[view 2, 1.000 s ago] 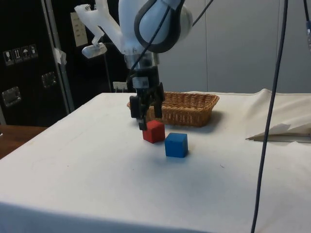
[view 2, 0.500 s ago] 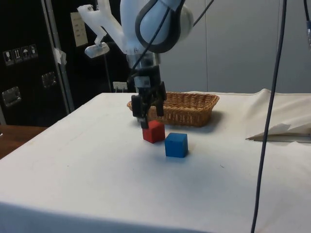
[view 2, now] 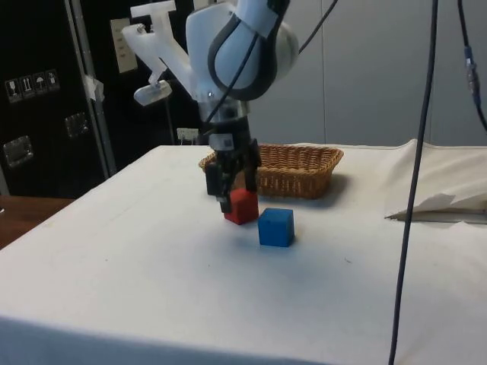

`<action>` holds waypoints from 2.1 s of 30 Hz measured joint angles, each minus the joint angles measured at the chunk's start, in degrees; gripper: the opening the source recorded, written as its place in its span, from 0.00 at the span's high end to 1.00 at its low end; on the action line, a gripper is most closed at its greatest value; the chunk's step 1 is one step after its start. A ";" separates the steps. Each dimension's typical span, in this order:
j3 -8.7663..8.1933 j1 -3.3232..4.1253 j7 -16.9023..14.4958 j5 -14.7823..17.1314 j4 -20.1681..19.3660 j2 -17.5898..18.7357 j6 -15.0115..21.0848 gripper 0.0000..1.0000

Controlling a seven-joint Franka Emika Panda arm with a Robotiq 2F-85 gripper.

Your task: Pick up exactly two blocks and place them into the basket.

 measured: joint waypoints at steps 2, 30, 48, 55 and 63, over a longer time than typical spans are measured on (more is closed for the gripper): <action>0.06 0.00 -0.06 0.86 0.52 0.69 0.00 0.00; 0.06 -0.06 0.80 1.89 2.75 2.98 -0.40 0.98; -4.01 -0.06 -1.38 -0.57 1.20 -5.44 -6.19 0.98; -5.27 -0.06 -1.43 -3.04 -1.20 -9.28 -6.19 0.98; -6.88 -0.11 -1.60 -5.84 -3.55 -13.29 -6.19 0.98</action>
